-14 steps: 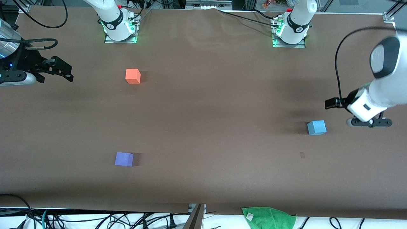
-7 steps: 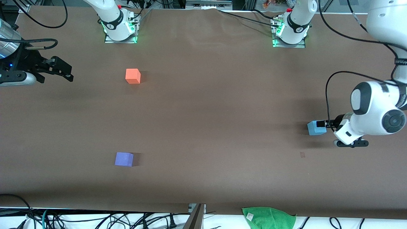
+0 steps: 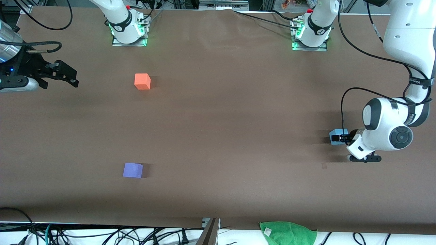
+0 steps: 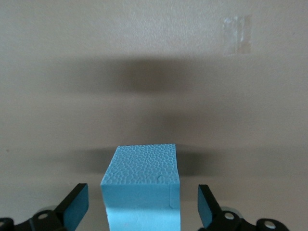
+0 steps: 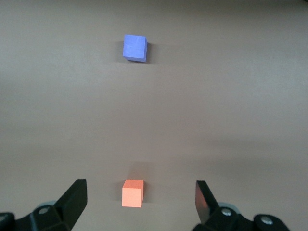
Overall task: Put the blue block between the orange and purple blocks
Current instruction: 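Close the left gripper on the blue cube and lift it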
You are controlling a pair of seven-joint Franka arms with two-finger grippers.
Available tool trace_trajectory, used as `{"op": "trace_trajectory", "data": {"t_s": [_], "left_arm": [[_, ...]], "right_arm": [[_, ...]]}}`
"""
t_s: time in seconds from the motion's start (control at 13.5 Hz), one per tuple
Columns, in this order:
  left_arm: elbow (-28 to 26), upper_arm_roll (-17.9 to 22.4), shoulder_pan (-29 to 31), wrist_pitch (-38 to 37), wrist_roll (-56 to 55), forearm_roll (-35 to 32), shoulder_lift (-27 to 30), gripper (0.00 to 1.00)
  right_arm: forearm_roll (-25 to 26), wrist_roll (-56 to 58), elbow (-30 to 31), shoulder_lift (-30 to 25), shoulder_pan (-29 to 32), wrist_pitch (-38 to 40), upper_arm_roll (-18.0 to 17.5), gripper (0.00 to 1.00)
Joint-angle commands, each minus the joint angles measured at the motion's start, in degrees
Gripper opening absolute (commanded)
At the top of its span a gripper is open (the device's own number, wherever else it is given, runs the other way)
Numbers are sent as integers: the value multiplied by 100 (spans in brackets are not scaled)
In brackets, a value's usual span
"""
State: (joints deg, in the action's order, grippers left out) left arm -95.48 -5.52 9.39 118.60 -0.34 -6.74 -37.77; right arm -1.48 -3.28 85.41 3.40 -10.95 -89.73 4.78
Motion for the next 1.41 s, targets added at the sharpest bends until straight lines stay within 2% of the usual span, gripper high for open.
{"op": "trace_trajectory", "data": {"t_s": [0.0, 0.15, 0.22, 0.3, 0.37, 0.44, 0.52, 0.59, 0.74, 0.96, 1.04, 1.19, 1.33], "left_arm": [[65, -19, 19, 14, 52, -126, -160, 100], [74, -19, 11, 32, 52, -117, -248, 100], [74, -19, 19, 32, 61, -126, -248, 97], [65, -19, 28, 32, 61, -117, -248, 67], [65, -28, 28, 23, 52, -117, -248, 45], [74, -28, 19, 6, 61, -126, -231, 36], [74, -19, 2, -29, 69, -126, -205, 18], [83, -37, 2, -73, 113, -126, -161, 7], [196, -98, -16, -353, 157, -117, -3, 1], [267, -554, -200, -574, 175, -126, 375, 2], [441, -703, -409, -731, 166, -126, 376, 2], [968, -714, -1093, -1188, 70, -39, 262, 1], [1181, -722, -1587, -1313, -411, -3, 95, 1]], "right_arm": [[-19, 108, -77, 21, 23, 60, 14, 99], [-19, 108, -77, 21, 23, 60, 14, 99], [-19, 117, -77, 21, 23, 60, 14, 99], [-19, 117, -69, 21, 23, 60, 14, 99], [-19, 108, -77, 21, 23, 60, 14, 99], [-19, 108, -77, 21, 23, 60, 14, 99], [-19, 108, -77, 21, 23, 60, 14, 99], [-19, 117, -77, 21, 23, 60, 14, 99], [-19, 108, -77, 21, 23, 60, 14, 99], [-19, 108, -77, 21, 23, 60, 14, 99], [-19, 117, -77, 21, 23, 60, 14, 99], [-19, 117, -77, 21, 23, 60, 23, 99], [-19, 117, -77, 21, 23, 60, 23, 99]]}}
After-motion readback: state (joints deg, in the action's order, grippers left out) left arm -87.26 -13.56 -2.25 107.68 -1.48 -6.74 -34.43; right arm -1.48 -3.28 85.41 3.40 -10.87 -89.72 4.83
